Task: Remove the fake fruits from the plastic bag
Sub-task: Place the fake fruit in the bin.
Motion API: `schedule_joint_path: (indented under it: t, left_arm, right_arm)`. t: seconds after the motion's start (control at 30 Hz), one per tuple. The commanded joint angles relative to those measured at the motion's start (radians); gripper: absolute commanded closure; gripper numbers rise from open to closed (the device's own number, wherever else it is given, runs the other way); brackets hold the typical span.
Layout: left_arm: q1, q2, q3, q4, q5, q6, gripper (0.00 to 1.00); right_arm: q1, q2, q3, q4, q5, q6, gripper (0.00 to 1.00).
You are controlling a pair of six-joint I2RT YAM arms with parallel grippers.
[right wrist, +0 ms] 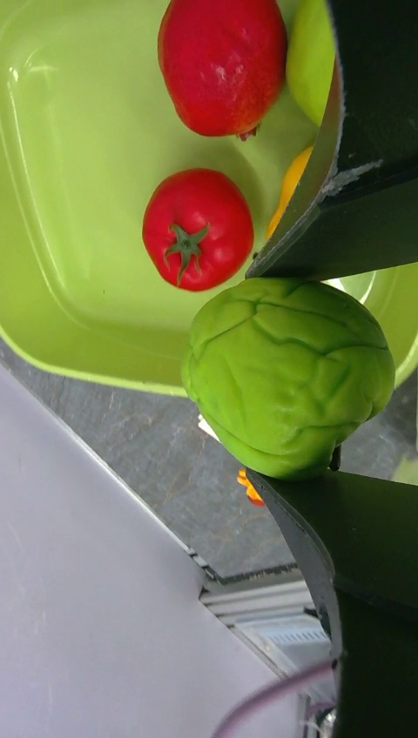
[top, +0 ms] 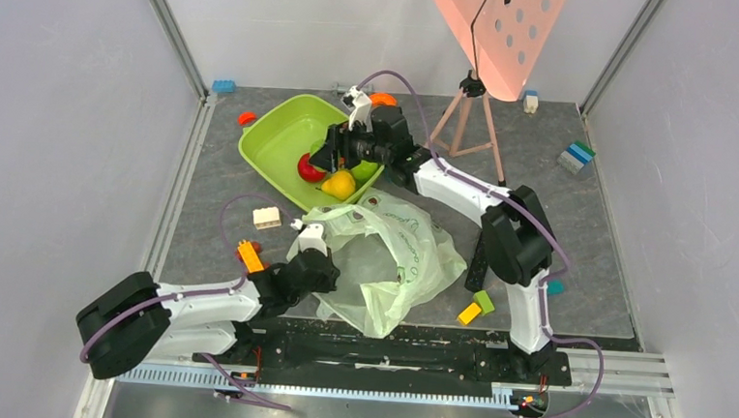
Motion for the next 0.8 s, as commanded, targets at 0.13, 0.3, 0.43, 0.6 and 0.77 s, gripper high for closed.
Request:
schedule_joint_path:
  t: [0.13,0.3,0.43,0.6,0.77]
  left_arm:
    - [-0.005,-0.069,-0.031,-0.056,-0.050,-0.061,0.98]
    - [-0.005,-0.088,-0.028,-0.080,-0.062,-0.057,0.98]
    - [-0.004,-0.100,-0.029,-0.093,-0.069,-0.057,0.98]
    - [-0.005,-0.112,-0.031,-0.103,-0.073,-0.060,0.98]
    - [-0.004,-0.104,-0.023,-0.108,-0.074,-0.056,0.98]
  right_arm:
    - [0.018,0.130,0.112,0.094,0.124,-0.089,0.45]
    - [0.024,0.227,0.217,0.058,0.186,-0.121,0.44]
    - [0.023,0.280,0.258,0.046,0.236,-0.141,0.40]
    - [0.023,0.308,0.271,0.034,0.273,-0.169,0.24]
    - [0.024,0.292,0.266,0.014,0.277,-0.206,0.09]
